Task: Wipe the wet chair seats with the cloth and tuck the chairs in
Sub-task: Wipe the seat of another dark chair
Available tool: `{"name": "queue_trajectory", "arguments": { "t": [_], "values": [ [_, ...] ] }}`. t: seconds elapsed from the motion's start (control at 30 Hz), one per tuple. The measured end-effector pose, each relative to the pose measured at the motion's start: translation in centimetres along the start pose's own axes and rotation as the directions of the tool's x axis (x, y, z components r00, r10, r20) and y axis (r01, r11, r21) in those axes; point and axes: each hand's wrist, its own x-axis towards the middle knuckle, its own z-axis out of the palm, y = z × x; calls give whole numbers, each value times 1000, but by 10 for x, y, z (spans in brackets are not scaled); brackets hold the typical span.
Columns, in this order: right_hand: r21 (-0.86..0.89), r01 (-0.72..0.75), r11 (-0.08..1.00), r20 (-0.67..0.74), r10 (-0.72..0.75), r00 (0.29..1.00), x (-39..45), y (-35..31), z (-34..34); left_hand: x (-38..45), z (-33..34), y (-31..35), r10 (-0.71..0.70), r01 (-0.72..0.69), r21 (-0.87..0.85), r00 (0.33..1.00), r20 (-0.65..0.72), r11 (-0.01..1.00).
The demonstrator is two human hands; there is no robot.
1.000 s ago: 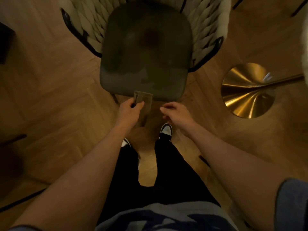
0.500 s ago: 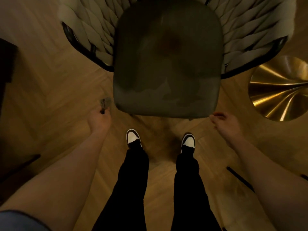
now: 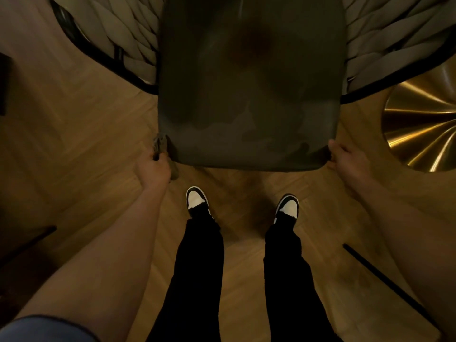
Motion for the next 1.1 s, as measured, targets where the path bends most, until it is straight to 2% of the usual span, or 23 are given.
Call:
{"name": "queue_trajectory", "arguments": {
  "t": [0.07, 0.17, 0.47, 0.8, 1.1],
  "values": [
    [117, -9, 993, 56, 2, 998, 1, 2, -3, -3, 5, -1, 21, -21, 23, 1000, -21, 1000],
    [185, 9, 983, 111, -30, 993, 1, 3, -3, -12, 16, -3, 116, -113, 75, 992, -46, 991],
    [261, 45, 964, 124, -79, 989, 6, 10, 0, -70, 78, 13, 274, -284, 159, 958, 81, 946],
    [308, 29, 951, 125, -70, 990, 7, 15, 2, -141, 153, 51, 290, -318, 141, 939, 186, 937],
    [355, -5, 935, 141, -48, 989, 5, 16, 1, -186, 197, 77, 407, -454, 169, 878, 253, 875]
  ]
}}
